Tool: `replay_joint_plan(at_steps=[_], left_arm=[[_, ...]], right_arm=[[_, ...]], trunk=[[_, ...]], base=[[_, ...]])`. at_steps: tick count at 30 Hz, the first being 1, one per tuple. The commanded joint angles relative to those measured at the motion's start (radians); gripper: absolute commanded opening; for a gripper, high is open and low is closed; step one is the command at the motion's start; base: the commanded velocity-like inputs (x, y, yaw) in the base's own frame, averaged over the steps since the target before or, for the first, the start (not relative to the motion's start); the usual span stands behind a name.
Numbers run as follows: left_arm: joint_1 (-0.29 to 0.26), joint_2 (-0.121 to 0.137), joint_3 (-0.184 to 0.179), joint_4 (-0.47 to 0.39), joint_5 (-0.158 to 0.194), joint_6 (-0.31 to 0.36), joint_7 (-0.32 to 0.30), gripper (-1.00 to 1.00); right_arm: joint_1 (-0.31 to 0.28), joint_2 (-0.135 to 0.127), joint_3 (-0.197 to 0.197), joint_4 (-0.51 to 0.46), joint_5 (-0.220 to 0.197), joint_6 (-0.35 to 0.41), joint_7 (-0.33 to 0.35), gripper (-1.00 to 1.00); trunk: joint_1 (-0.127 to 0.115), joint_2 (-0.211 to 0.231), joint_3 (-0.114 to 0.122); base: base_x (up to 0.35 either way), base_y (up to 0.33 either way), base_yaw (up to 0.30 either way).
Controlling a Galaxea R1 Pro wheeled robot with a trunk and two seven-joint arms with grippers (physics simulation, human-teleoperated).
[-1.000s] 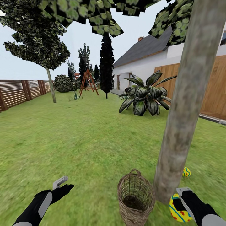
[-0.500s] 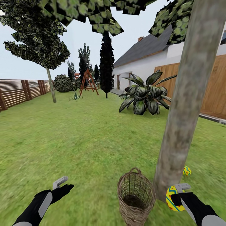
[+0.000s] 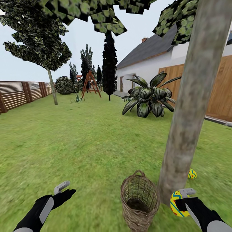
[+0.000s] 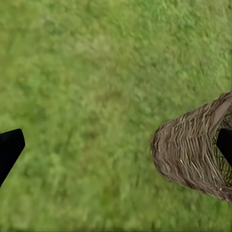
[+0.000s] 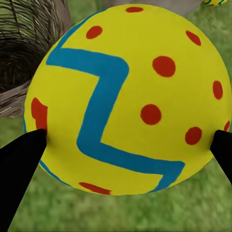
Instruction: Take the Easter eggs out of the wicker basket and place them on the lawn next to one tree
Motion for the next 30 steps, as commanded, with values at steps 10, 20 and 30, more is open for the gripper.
replay_joint_plan(at_steps=[10,20,30], left_arm=[[-0.001,-0.001,0.004,-0.001,0.003,0.007,-0.003,1.0],[-0.001,-0.001,0.004,-0.002,0.003,0.007,-0.003,1.0],[-0.001,0.001,0.004,-0.002,0.003,0.008,-0.003,1.0]], right_arm=[[0.0,0.006,0.003,-0.003,0.004,0.006,0.003,-1.0],[0.0,0.005,0.003,-0.003,0.004,0.005,0.003,-1.0],[0.0,0.005,0.003,-0.003,0.004,0.005,0.003,-1.0]], trunk=[[0.038,-0.071,-0.033],[0.077,-0.141,-0.064],[0.115,-0.211,-0.095]], base=[[0.0,0.0,0.0],[0.0,0.0,0.0],[0.0,0.0,0.0]])
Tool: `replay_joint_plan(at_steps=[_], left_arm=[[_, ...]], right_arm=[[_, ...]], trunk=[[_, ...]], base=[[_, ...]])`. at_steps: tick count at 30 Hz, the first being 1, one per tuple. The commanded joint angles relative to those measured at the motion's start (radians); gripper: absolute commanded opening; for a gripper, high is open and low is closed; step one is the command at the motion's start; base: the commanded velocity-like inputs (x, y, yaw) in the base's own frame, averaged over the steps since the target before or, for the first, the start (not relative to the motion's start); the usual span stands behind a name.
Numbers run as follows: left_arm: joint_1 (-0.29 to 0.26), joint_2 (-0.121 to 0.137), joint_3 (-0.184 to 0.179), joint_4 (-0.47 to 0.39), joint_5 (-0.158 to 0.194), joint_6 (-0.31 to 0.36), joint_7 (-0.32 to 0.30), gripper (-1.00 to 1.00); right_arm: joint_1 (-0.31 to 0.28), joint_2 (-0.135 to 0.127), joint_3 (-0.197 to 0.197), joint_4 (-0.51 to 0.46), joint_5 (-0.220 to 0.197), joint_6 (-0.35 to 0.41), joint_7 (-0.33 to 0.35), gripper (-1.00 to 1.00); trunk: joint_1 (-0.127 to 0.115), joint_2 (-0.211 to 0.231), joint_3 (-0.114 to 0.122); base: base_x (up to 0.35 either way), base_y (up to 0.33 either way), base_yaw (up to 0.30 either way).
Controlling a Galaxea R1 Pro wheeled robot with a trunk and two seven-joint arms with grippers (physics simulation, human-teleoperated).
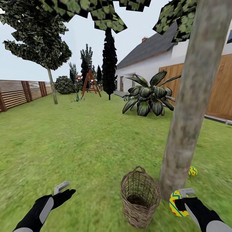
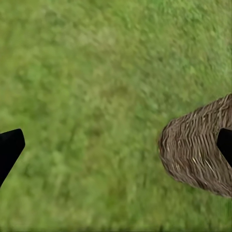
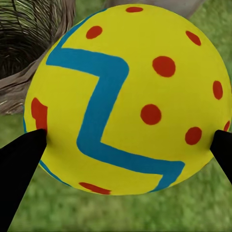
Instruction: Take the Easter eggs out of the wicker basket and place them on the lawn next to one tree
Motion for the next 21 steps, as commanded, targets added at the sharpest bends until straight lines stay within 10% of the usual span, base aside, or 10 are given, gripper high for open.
replay_joint_plan(at_steps=[1,21], left_arm=[[-0.001,0.0,0.004,-0.001,0.003,0.007,-0.003,1.0],[-0.001,-0.002,0.004,-0.001,0.001,0.007,-0.003,1.0]], right_arm=[[0.0,-0.001,0.003,-0.002,0.007,0.006,0.003,-1.0],[0.0,-0.001,0.003,-0.002,0.008,0.003,0.003,-1.0]], trunk=[[0.004,-0.008,-0.004],[0.081,-0.148,-0.067]], base=[[0.0,0.0,0.0],[0.0,0.0,0.0]])
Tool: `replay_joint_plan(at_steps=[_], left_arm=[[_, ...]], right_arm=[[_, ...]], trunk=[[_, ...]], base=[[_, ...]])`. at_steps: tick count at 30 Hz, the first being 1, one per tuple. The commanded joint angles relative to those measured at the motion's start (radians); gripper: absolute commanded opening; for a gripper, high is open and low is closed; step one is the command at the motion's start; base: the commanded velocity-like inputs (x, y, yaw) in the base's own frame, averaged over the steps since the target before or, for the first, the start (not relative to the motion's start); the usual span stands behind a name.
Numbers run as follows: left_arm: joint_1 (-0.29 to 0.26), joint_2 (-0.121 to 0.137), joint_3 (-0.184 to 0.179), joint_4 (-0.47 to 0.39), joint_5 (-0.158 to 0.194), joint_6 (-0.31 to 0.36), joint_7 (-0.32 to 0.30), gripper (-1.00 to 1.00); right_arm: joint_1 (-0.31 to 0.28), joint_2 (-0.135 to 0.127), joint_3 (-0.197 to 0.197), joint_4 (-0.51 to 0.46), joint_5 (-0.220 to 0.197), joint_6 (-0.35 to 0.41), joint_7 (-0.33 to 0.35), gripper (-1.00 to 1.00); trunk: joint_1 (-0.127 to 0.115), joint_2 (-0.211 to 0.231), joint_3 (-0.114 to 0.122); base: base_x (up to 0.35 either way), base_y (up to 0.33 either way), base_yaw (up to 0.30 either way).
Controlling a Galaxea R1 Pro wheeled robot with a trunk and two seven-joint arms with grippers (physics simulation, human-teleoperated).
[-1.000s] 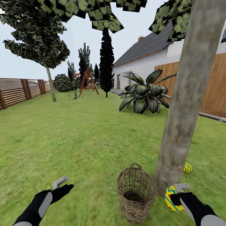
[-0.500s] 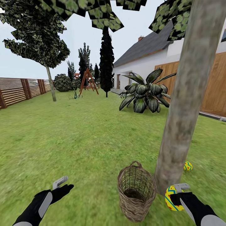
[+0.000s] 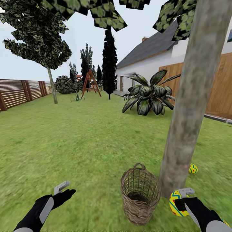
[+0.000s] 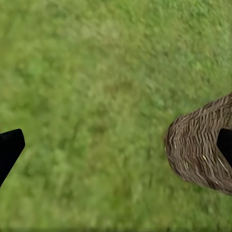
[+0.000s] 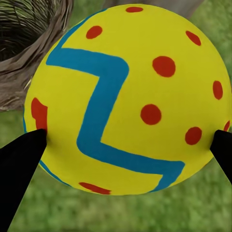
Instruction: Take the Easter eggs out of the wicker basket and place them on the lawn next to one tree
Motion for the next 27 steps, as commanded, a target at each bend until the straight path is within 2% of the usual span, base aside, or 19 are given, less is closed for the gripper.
replay_joint_plan(at_steps=[1,27], left_arm=[[-0.001,-0.001,0.004,-0.001,0.003,0.007,-0.003,1.0],[-0.001,-0.001,0.004,-0.001,0.003,0.007,-0.003,1.0]], right_arm=[[0.0,-0.001,0.003,-0.002,0.006,0.006,0.003,-1.0],[0.0,0.001,0.003,-0.001,0.008,0.006,0.003,-1.0]], trunk=[[0.004,-0.008,-0.004],[0.104,-0.19,-0.086]], base=[[0.0,0.0,0.0],[0.0,0.0,0.0]])
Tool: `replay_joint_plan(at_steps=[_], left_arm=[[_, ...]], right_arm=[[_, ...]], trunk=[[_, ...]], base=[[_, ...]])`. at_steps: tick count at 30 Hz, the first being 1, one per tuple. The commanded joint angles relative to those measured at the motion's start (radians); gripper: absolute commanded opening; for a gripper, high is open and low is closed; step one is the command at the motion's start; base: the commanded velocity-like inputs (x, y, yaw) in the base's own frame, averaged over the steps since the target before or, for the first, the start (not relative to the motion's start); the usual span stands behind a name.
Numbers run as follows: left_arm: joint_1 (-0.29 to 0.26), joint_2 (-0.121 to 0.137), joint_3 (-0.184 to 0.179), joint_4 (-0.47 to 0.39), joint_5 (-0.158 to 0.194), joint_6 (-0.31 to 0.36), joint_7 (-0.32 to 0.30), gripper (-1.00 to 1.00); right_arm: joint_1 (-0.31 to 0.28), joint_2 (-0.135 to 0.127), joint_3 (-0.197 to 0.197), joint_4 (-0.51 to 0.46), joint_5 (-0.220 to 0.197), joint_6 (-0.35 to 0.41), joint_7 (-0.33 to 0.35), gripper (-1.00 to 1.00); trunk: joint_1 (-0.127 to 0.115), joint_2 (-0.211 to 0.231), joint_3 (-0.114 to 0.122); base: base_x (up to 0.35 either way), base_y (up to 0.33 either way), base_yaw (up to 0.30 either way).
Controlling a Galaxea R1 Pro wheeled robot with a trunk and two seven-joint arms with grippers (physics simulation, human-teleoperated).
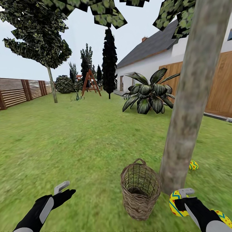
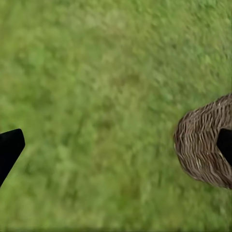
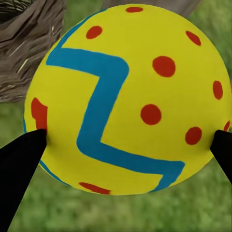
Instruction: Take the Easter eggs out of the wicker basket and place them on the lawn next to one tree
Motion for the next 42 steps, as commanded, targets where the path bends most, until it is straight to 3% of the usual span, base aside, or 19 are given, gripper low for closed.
replay_joint_plan(at_steps=[1,42], left_arm=[[-0.001,-0.001,0.004,-0.001,0.003,0.007,-0.003,1.0],[-0.001,-0.001,0.004,-0.001,0.003,0.007,-0.003,1.0]], right_arm=[[0.0,-0.001,0.004,-0.002,0.007,0.006,0.003,-1.0],[0.0,0.0,0.005,-0.001,0.008,0.006,0.003,-1.0]], trunk=[[0.004,-0.008,-0.004],[0.161,-0.295,-0.133]], base=[[0.0,0.0,0.0],[0.0,0.0,0.0]])
